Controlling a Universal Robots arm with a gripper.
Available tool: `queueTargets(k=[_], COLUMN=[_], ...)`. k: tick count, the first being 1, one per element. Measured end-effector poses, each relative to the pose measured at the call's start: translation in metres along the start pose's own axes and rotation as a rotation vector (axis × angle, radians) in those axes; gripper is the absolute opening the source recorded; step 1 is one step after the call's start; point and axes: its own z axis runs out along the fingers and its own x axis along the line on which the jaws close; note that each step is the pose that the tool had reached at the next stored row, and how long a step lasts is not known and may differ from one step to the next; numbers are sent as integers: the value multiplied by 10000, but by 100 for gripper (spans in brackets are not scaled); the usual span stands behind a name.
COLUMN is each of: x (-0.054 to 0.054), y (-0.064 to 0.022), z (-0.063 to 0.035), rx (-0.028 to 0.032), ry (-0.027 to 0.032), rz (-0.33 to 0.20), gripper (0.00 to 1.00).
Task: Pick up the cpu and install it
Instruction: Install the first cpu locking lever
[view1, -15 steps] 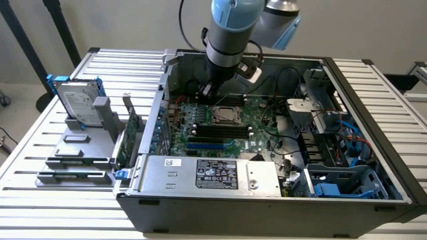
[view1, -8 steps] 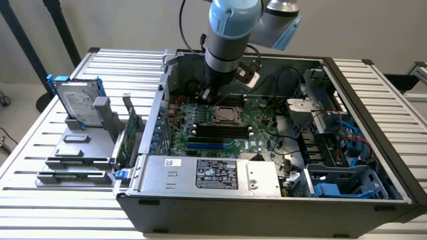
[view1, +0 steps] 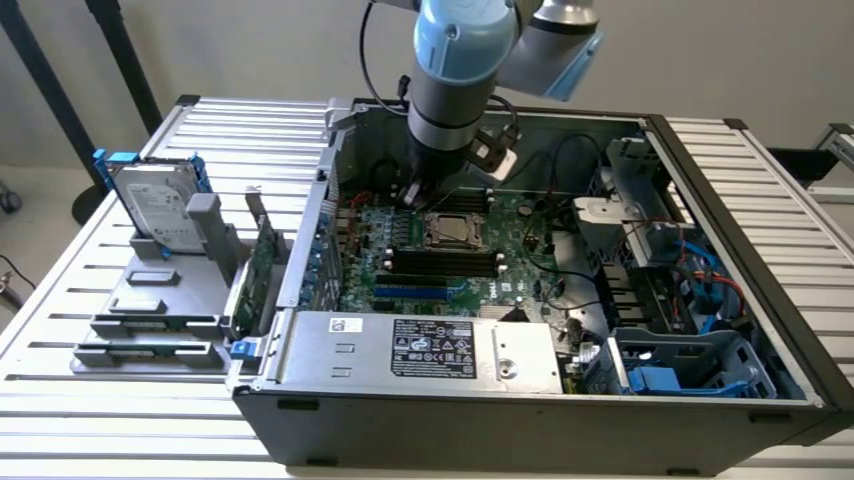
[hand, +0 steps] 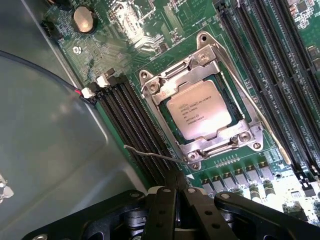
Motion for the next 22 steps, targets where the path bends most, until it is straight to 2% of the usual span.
queueTargets(k=[8,15,22], x=[21,56,56], y=[-22,-42,-41], z=[34,95,113], rx=[-115,-175,-241], ry=[-77,-140,-255], rz=[-19,-22,-17], gripper=[11,11,11])
